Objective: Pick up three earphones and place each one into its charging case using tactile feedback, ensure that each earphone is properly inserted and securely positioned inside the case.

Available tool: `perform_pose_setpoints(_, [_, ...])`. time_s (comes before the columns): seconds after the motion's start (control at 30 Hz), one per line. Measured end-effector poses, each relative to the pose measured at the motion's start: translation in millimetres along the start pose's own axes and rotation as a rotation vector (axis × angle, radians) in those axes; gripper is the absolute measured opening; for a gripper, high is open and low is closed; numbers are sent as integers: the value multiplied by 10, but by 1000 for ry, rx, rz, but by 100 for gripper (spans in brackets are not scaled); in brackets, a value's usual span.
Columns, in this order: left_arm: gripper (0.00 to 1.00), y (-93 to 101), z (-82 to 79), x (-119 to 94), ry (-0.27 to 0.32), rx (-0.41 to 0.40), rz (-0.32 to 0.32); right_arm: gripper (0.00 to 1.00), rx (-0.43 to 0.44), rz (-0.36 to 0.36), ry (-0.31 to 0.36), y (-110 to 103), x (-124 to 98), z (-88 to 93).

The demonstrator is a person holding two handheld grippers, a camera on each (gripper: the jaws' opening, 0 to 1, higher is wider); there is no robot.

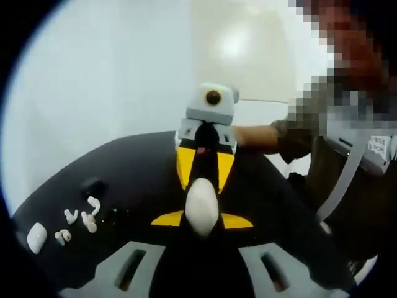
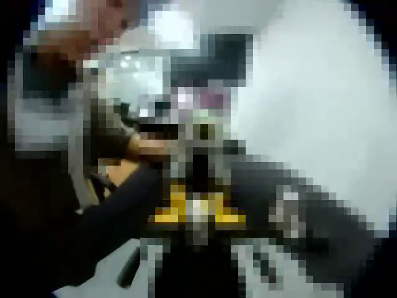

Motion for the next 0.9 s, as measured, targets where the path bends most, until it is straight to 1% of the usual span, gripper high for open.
perform_pose_setpoints(0.03, [17,-4,1,-2,-3,4,-1,3,37,22,63,34,-9,-92])
perform_pose_setpoints(0.07, [17,28,-8,6,5,7,25,3,20,83,78,158,-32,-153])
perform_pose_setpoints(0.1, [18,28,-2,10,1,8,20,3,25,95,37,189,-83,-113])
perform_pose_setpoints(0.2, [18,15,-6,9,1,-4,13,5,25,73,26,104,-97,-84])
perform_pose_setpoints(0.23, [18,16,6,4,-7,-4,14,6,38,102,40,108,-86,-106])
perform_pose_setpoints(0.27, [18,13,-2,5,0,-3,11,9,26,85,37,76,-88,-132])
perform_pose_setpoints(0.3, [18,9,-1,6,1,-6,9,15,30,47,52,22,-77,-175])
perform_pose_setpoints(0.33, [18,-2,1,5,-2,-11,3,21,67,18,48,-35,-73,-182])
perform_pose_setpoints(0.37, [18,-7,-1,9,-1,-13,2,24,98,14,53,-49,-58,-175])
perform_pose_setpoints(0.43, [18,-8,-1,12,-1,-11,1,22,79,22,20,-49,-40,-128])
perform_pose_setpoints(0.47, [18,-7,-3,14,-3,-8,0,22,39,15,-9,-56,-30,-77])
perform_pose_setpoints(0.5, [18,-7,-3,16,-3,-7,0,23,18,-3,-30,-98,-19,-47])
perform_pose_setpoints(0.57, [18,-2,-2,24,-3,-2,4,23,16,2,-28,-112,19,-28])
perform_pose_setpoints(0.63, [18,0,-4,27,-2,1,4,22,22,9,-48,-74,27,23])
perform_pose_setpoints(0.73, [18,2,-6,34,2,-2,4,22,12,9,-67,-91,34,70])
perform_pose_setpoints(0.8, [18,3,-6,35,5,-6,3,22,25,16,-75,-83,31,71])
perform_pose_setpoints(0.87, [19,1,-6,39,9,-12,2,21,58,22,-78,-62,26,81])
perform_pose_setpoints(0.9, [19,0,-4,40,10,-15,-1,21,91,30,-78,-58,26,89])
Point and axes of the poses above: the point that each gripper's makers call its tool centre point, and the gripper's own axes: x roughly forward along the fingers, y roughly to its right, z roughly out of its underside, the point moved 2 cm from there along -x, roughly backward along the fingers, and after that the axes turned 11 degrees about y, right-handed, at the moved point
